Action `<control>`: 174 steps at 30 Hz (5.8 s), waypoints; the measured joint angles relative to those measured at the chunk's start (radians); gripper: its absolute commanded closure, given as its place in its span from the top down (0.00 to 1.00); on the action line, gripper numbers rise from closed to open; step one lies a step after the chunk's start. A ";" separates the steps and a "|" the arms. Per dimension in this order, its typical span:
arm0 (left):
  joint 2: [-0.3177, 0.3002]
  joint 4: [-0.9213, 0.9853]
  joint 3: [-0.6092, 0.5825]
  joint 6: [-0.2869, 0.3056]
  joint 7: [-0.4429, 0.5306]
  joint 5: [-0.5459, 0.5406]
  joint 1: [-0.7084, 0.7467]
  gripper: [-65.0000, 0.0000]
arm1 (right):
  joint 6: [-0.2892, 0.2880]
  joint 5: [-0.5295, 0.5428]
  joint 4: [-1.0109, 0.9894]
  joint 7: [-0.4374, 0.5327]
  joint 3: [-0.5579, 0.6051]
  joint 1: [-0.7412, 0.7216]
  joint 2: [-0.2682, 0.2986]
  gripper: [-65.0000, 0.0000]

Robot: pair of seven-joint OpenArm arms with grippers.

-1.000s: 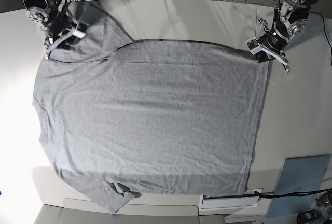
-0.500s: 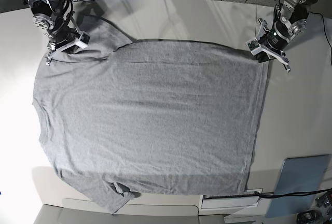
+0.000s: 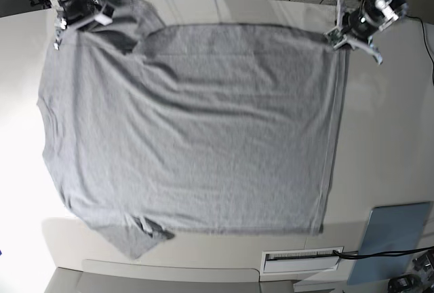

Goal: Fold the T-shirt properly
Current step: 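Lift the corners and fold the shirt edge inward over the body, then release the folded edge and pull both grippers back to the shirt edge, then move the left gripper along the shirt side and grasp the hem corner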

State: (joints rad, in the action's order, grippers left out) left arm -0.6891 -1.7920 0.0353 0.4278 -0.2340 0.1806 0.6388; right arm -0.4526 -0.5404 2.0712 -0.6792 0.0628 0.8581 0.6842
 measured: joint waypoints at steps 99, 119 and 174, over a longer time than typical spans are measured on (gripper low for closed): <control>0.175 0.106 0.156 -0.138 -0.071 -0.595 -0.251 0.00 | 0.558 0.261 -0.241 0.079 0.063 -0.436 -0.084 0.00; 0.299 0.242 0.158 -0.169 -0.019 -0.706 -0.195 0.00 | 0.324 0.553 -0.477 0.169 -0.161 -0.427 -0.191 0.00; 0.291 -0.097 0.373 -0.080 -0.215 -0.626 -0.131 0.42 | 0.348 0.479 -0.136 0.220 -0.376 -0.183 -0.187 0.35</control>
State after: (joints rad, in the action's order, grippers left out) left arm -0.3985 -1.8885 0.4088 0.3481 -0.4492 -0.4454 0.5076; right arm -0.1051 -0.0612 1.9354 -0.4587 -0.3134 0.6754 0.4969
